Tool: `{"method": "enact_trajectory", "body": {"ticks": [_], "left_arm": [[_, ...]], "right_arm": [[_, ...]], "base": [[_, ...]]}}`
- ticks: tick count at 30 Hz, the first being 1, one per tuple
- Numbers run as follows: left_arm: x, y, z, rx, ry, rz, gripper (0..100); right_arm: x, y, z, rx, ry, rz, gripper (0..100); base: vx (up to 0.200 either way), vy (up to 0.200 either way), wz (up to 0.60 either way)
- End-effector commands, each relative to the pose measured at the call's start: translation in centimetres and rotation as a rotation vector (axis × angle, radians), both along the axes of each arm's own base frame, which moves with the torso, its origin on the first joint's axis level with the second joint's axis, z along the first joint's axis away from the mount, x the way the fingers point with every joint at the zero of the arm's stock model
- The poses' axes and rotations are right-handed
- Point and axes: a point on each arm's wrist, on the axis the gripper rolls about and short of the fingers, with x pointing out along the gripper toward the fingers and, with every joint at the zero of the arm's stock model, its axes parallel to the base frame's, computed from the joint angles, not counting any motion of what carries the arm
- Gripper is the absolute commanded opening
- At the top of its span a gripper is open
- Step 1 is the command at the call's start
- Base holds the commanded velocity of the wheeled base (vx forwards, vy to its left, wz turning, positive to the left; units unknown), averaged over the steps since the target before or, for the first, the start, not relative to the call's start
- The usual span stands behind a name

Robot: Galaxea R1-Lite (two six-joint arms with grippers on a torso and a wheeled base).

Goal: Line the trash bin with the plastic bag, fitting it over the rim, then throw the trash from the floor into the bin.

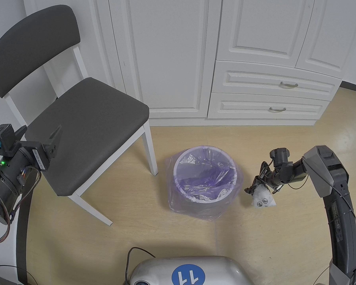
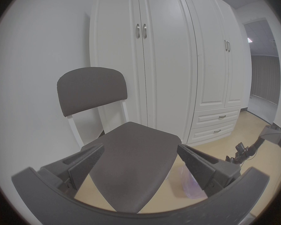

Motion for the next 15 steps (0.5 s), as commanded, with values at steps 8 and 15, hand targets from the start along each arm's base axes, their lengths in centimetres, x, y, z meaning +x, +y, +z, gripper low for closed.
{"method": "enact_trajectory", "body": {"ticks": [8,15], "left_arm": [[-0.2,0.0,0.0,0.022,-0.022,0.000,100],[-0.2,0.1,0.0,0.032,-0.023,0.004,100]], "right_arm": [[-4.3,1.3,7.2,0.143,0.062,-0.050,0],[-5.4,2.2,6.2,0.149,-0.024,0.003,0]], "base": [[0.000,0.000,0.00],[0.000,0.000,0.00]]}}
